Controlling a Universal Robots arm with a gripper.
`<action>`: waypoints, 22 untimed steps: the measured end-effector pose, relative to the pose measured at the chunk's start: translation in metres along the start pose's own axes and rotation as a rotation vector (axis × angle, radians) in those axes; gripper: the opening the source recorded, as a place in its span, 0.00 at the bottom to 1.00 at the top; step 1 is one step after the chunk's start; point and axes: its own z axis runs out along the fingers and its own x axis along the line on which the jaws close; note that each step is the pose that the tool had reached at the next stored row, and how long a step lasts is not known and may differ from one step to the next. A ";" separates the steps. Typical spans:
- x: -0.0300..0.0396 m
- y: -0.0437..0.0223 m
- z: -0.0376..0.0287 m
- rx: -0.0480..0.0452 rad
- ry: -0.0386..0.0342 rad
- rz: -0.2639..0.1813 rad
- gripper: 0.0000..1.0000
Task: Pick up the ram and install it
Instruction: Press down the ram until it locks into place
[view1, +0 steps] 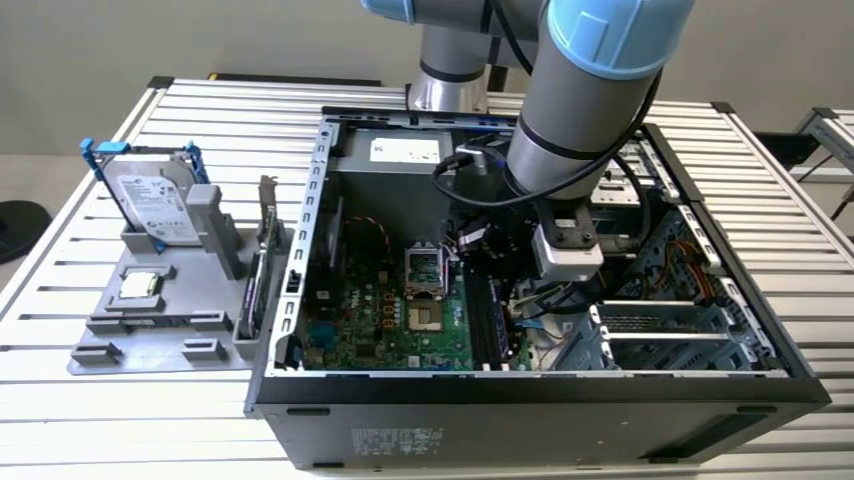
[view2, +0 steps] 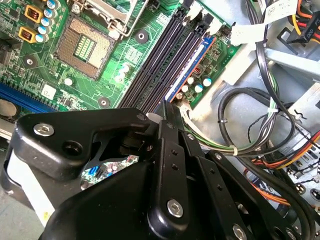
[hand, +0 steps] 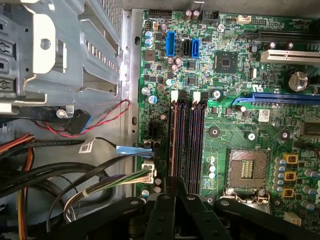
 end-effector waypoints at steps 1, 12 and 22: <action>0.0000 0.0000 0.0000 0.0000 0.0000 0.000 0.00; 0.0000 0.0000 0.0000 -0.0007 -0.0004 -0.032 0.00; 0.0000 0.0000 0.0000 -0.0041 -0.0030 -0.215 0.00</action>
